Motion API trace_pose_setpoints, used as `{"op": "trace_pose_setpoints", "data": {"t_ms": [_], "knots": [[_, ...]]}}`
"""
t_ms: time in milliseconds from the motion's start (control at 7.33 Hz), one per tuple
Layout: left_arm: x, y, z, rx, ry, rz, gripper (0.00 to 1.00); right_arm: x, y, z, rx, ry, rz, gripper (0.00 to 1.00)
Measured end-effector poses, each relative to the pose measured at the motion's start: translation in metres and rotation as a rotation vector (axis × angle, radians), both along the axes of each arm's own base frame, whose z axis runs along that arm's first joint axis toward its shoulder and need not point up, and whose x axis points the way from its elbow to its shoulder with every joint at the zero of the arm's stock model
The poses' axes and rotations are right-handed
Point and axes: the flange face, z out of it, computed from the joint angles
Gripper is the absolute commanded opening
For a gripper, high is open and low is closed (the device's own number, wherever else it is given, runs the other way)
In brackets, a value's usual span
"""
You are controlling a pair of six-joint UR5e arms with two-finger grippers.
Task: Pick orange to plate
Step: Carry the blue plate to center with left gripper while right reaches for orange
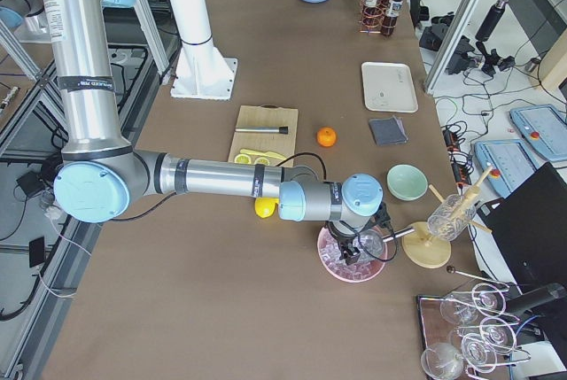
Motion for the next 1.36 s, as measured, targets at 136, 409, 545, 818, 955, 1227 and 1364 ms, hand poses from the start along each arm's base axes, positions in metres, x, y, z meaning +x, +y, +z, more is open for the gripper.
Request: {"op": "trace_pose_setpoints", "data": {"t_ms": [136, 409, 545, 818, 955, 1227, 1364], "knots": [[0.003, -0.007, -0.018, 0.002, 0.024, -0.020, 0.00, -0.001, -0.001, -0.002, 0.003, -0.010, 0.000, 1.00], [0.024, -0.033, -0.106, -0.073, 0.150, -0.142, 0.00, -0.005, -0.012, -0.022, 0.006, -0.038, 0.019, 1.00], [0.062, -0.041, -0.173, -0.149, 0.221, -0.211, 0.00, -0.018, -0.025, -0.043, -0.017, -0.047, 0.048, 1.00], [0.182, -0.024, -0.304, -0.273, 0.307, -0.312, 0.00, -0.083, -0.055, -0.099, -0.047, -0.066, 0.077, 1.00], [0.238, -0.009, -0.351, -0.315, 0.335, -0.352, 0.00, -0.123, -0.063, -0.122, -0.056, -0.078, 0.103, 1.00], [0.339, 0.022, -0.420, -0.355, 0.358, -0.396, 0.00, -0.214, -0.054, -0.158, -0.074, -0.115, 0.175, 1.00], [0.383, 0.041, -0.443, -0.346, 0.350, -0.398, 0.00, -0.260, -0.046, -0.176, -0.077, -0.131, 0.204, 1.00]]}}
